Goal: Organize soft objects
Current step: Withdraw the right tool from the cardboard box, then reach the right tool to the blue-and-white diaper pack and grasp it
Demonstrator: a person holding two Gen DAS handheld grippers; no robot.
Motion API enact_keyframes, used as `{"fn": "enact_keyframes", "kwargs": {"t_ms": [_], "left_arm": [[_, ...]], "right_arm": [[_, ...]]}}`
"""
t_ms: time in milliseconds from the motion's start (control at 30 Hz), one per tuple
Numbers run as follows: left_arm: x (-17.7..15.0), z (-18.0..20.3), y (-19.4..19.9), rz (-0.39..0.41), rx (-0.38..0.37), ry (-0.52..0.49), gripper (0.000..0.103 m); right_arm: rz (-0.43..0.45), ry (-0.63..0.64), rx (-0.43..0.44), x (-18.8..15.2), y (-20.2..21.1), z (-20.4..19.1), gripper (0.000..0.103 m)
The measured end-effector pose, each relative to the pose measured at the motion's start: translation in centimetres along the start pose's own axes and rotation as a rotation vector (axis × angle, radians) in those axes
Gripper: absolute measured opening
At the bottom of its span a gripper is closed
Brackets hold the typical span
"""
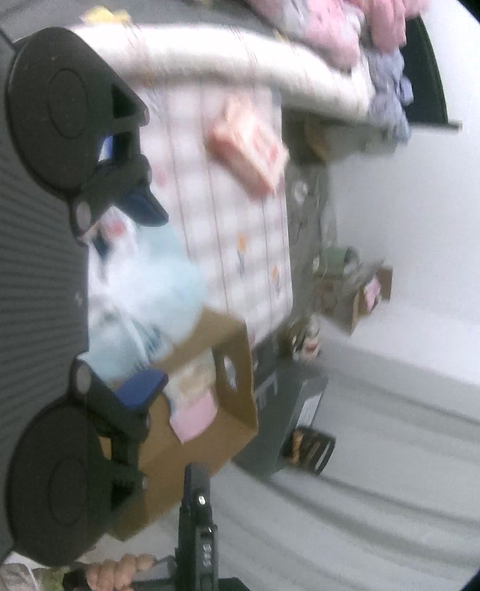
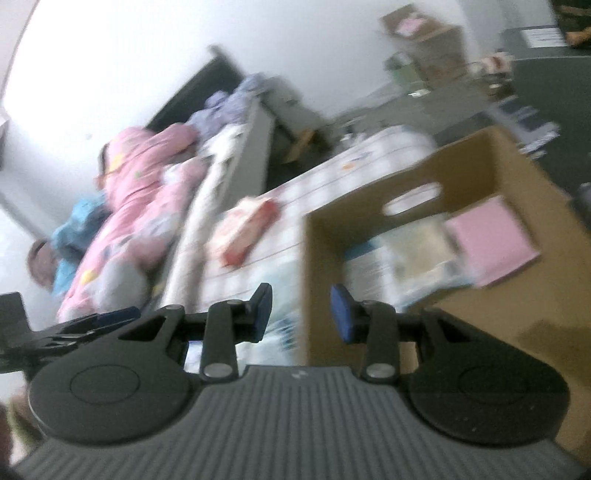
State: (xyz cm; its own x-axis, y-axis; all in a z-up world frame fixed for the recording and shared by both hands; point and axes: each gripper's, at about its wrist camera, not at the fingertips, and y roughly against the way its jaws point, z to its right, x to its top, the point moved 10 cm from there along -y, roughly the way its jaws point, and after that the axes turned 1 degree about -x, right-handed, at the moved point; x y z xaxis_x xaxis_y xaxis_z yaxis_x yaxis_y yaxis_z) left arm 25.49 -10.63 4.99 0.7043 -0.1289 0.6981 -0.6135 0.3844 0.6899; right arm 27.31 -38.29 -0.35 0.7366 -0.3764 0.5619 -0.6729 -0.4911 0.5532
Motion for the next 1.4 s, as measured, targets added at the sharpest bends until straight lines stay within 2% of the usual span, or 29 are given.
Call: {"fn": "enact_keyframes", "kwargs": {"t_ms": [167, 333, 467, 700, 933, 1000, 1100, 1200, 1333, 1400], "left_arm": [[-4.2, -5.3, 3.5, 0.023, 0.066, 0.065, 0.086], [-7.8, -8.7, 4.8, 0.027, 0.089, 0.118, 0.086], [-10.5, -10.5, 4.8, 0.027, 0.111, 0.143, 0.086], [-14.1, -12.4, 4.2, 0.019, 0.104, 0.214, 0.085], [-14.1, -14.0, 1.8, 0.046, 0.124, 0.284, 0.081], [-14.1, -14.5, 1.0, 0.035, 0.158, 0.272, 0.075], [-14.2, -15.4, 0.7, 0.035, 0.184, 0.267, 0.071], [-13.9, -16.8, 1.4, 0.059, 0.210, 0.284, 0.071], [-13.0, -20.0, 3.2, 0.110, 0.281, 0.327, 0.071], [-12.5, -21.6, 3.9, 0.127, 0.319, 0.347, 0.071]], "right_arm": [[-0.057, 0.032, 0.113, -3.2, -2.0, -6.3, 0.036], [-0.145, 0.057, 0.154, -6.8, -4.8, -10.6, 0.036], [-0.203, 0.064, 0.158, -9.1, -7.0, -12.8, 0.036], [-0.288, 0.082, 0.154, -12.2, -10.5, -15.0, 0.037], [-0.377, 0.184, 0.118, -13.4, -15.0, -17.9, 0.042], [-0.391, 0.254, 0.113, -13.2, -16.5, -19.3, 0.046], [-0.427, 0.377, 0.118, -13.3, -18.9, -21.5, 0.051], [-0.457, 0.578, 0.103, -13.9, -21.8, -23.7, 0.059], [-0.477, 0.866, 0.064, -15.1, -25.9, -25.6, 0.070], [-0.488, 0.977, 0.045, -16.0, -28.0, -26.1, 0.071]]}}
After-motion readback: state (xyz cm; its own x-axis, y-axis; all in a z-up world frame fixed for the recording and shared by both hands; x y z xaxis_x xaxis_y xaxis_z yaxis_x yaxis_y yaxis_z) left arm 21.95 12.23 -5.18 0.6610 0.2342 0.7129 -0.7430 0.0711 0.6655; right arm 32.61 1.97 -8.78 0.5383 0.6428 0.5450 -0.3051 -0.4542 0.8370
